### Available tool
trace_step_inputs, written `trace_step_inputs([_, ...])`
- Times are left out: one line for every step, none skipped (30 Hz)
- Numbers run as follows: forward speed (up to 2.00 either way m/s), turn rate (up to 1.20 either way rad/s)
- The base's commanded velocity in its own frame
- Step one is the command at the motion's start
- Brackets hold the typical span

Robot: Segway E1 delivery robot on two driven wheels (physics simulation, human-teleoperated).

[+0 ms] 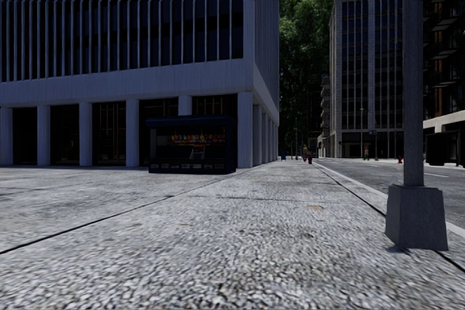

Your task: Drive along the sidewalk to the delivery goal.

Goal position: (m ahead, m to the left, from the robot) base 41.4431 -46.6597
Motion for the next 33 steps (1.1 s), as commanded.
trace_step_inputs([1.83, 0.00])
trace_step_inputs([1.83, 0.00])
trace_step_inputs([1.83, 0.00])
trace_step_inputs([1.83, 0.00])
trace_step_inputs([1.83, 0.00])
trace_step_inputs([1.83, 0.00])
trace_step_inputs([1.84, 0.00])
trace_step_inputs([1.86, 0.00])
trace_step_inputs([1.86, 0.00])
trace_step_inputs([1.87, 0.00])
trace_step_inputs([1.87, 0.00])
trace_step_inputs([1.87, 0.00])
trace_step_inputs([1.87, 0.00])
trace_step_inputs([1.87, 0.00])
trace_step_inputs([1.87, 0.00])
trace_step_inputs([1.87, 0.00])
trace_step_inputs([1.87, 0.00])
trace_step_inputs([1.87, 0.00])
trace_step_inputs([1.87, 0.00])
trace_step_inputs([1.87, 0.00])
trace_step_inputs([1.87, 0.00])
trace_step_inputs([1.87, 0.00])
trace_step_inputs([1.87, 0.00])
trace_step_inputs([1.87, 0.00])
trace_step_inputs([1.87, 0.00])
trace_step_inputs([1.87, 0.00])
trace_step_inputs([1.87, 0.00])
trace_step_inputs([1.87, 0.00])
trace_step_inputs([1.87, 0.00])
trace_step_inputs([1.87, 0.00])
trace_step_inputs([1.87, 0.00])
trace_step_inputs([1.87, 0.00])
trace_step_inputs([1.87, 0.00])
